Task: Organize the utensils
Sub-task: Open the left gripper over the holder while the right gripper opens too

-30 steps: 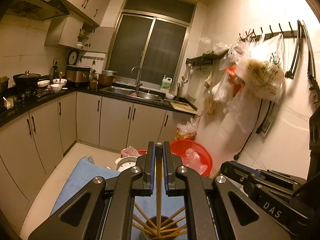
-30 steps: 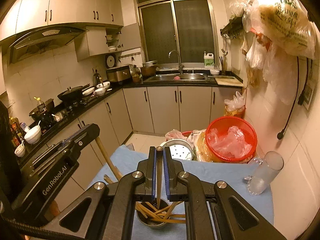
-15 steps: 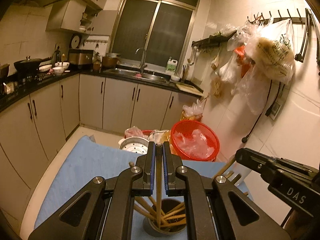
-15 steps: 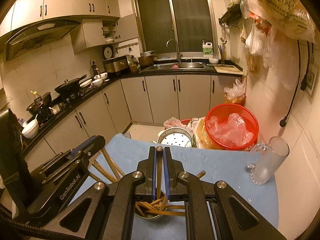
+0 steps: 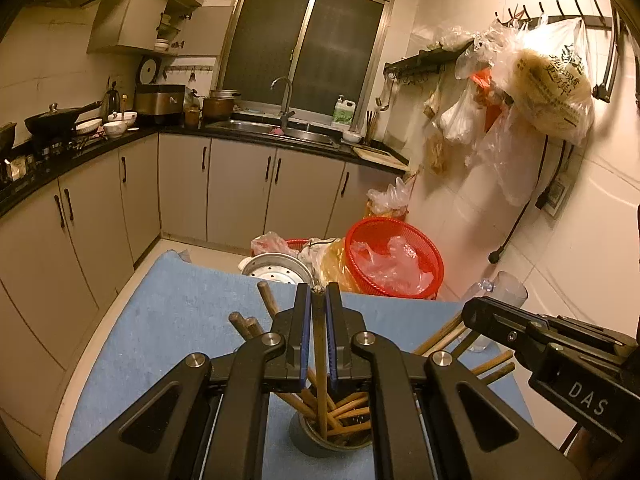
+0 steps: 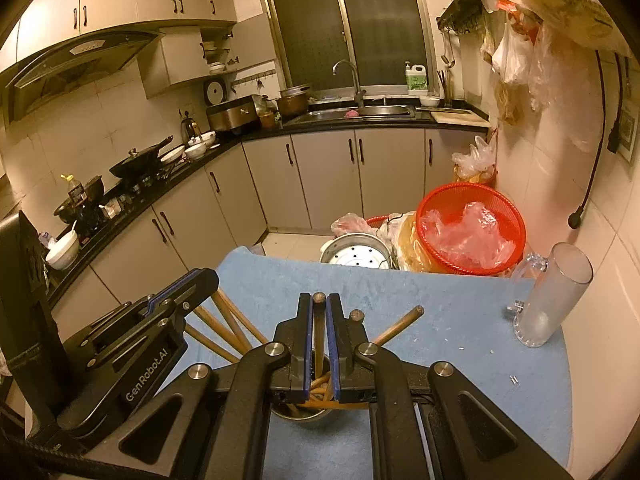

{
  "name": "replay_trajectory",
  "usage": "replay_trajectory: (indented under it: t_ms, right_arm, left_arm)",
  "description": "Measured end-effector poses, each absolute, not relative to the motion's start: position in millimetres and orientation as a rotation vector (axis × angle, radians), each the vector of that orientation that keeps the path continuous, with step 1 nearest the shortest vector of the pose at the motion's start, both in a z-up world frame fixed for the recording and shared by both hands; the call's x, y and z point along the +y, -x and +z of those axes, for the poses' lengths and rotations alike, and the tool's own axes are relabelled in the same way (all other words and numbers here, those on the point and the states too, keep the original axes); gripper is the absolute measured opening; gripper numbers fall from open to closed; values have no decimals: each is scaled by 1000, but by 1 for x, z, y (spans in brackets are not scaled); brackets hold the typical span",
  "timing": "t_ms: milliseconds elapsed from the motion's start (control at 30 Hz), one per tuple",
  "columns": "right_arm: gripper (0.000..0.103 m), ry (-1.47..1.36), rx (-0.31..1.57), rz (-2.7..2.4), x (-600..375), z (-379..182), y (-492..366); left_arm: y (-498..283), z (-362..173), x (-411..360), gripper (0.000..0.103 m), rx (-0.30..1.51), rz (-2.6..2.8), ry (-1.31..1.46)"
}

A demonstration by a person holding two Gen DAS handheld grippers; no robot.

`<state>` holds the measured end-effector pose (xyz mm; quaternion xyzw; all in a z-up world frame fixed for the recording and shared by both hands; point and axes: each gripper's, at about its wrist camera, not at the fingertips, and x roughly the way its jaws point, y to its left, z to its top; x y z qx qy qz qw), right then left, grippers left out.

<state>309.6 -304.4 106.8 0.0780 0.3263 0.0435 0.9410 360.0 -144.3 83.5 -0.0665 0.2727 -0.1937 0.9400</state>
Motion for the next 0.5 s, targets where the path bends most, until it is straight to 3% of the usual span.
replay_trajectory:
  t_ms: [333, 500]
  right_arm:
    - [8, -189, 655, 97, -307, 112, -295]
    - [9, -190, 628, 111, -304, 124, -278]
  left_arm:
    - [-344, 96, -136, 10, 548, -409, 158]
    - [-322, 111, -123, 22, 510, -423, 176]
